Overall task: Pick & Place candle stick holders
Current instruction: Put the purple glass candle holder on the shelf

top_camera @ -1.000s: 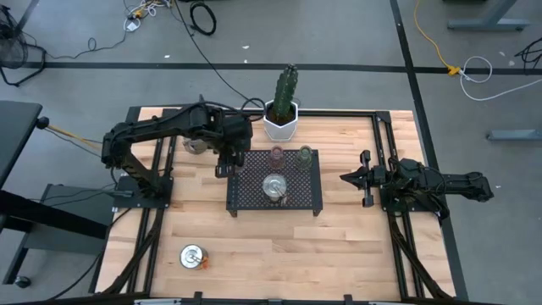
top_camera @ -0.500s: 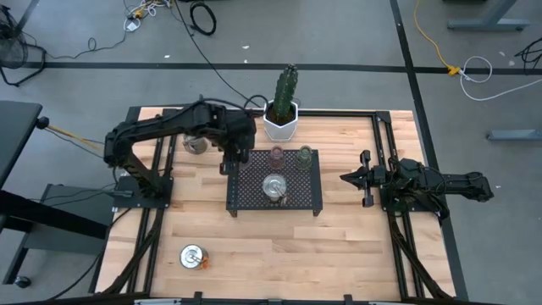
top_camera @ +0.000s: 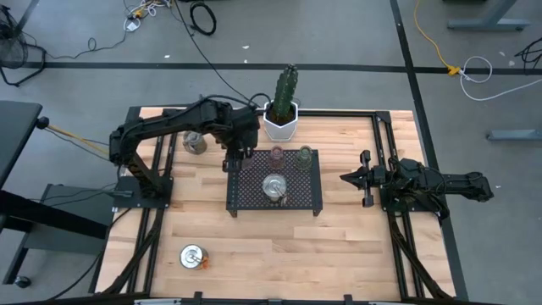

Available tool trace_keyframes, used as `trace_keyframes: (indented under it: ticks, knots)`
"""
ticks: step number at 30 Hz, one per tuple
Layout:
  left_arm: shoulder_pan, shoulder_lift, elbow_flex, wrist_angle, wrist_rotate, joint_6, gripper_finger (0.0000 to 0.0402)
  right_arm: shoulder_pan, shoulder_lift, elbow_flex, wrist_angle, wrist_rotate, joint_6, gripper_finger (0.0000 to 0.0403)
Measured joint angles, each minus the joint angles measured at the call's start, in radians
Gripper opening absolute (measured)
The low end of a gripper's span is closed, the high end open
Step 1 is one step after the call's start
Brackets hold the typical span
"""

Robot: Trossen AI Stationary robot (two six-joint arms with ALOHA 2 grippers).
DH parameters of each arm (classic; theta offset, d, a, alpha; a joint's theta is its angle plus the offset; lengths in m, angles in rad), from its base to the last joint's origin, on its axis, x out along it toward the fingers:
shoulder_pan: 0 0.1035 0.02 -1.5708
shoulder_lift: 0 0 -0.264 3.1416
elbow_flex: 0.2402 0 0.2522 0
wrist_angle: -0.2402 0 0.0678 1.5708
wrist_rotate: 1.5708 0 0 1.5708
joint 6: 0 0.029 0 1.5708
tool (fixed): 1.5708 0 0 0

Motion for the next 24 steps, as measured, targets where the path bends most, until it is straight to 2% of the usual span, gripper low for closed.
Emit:
trace_keyframes:
  ticks: [24]
  knots:
    - [0.037, 0.030, 0.001, 0.032, 0.039, 0.081, 0.0185, 0.000, 0.000, 0.000, 0.000, 0.000, 0.000, 0.0002]
